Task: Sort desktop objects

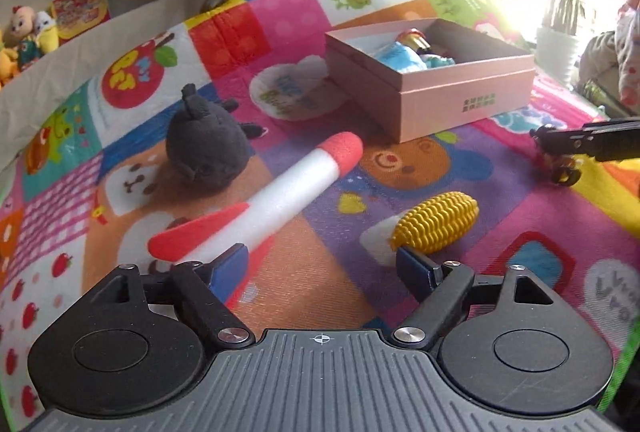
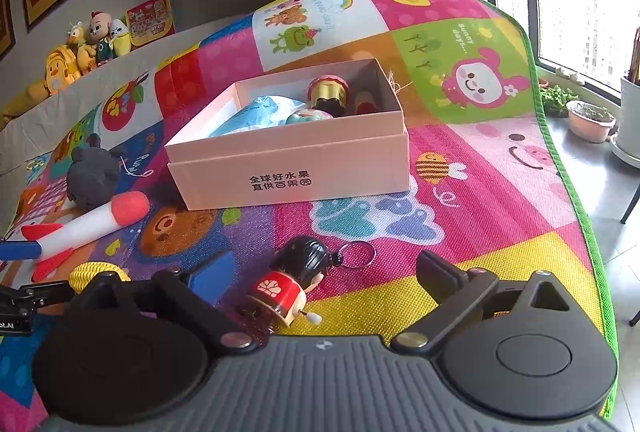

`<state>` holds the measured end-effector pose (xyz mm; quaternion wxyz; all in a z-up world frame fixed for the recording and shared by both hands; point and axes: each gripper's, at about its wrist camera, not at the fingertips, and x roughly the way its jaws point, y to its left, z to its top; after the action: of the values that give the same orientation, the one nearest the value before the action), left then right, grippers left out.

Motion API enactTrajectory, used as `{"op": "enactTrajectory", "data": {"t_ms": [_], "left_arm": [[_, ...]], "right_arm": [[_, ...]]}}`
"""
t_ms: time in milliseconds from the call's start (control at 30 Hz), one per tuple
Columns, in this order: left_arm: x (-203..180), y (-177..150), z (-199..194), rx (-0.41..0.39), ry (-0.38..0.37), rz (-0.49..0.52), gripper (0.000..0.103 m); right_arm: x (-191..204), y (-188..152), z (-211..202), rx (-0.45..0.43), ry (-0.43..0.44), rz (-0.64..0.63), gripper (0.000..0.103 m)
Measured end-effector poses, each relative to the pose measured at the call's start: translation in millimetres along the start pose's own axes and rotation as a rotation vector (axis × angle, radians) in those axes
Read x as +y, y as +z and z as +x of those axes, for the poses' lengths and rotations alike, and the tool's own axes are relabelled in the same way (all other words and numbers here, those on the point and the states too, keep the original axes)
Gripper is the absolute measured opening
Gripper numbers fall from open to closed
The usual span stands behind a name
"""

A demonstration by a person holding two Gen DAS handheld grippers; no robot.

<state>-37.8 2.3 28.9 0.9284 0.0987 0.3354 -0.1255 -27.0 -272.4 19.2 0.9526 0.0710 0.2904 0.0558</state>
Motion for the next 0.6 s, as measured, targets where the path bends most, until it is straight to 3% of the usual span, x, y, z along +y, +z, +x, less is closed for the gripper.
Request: {"op": "enactTrajectory", "data": {"t_ms": [133,267,400,600], "left_arm": [[-13,1,-1,0.005,-0.112,-0.041,0.09],[-36,-3,3,0.012,-0.116,0.013,0.09],[-38,-4,11,0.011,-0.021,0.095,0.091],[-7,2,11,-0.022,0.181,0.101,0.094]], "right_arm": [[0,0,0,0.0,0.0,0.0,0.098],[-1,0,0,0.0,0.001,0.001,0.098],[-1,0,0,0.0,0.001,0.001,0.098],[-1,0,0,0.0,0.001,0.001,0.099]]}}
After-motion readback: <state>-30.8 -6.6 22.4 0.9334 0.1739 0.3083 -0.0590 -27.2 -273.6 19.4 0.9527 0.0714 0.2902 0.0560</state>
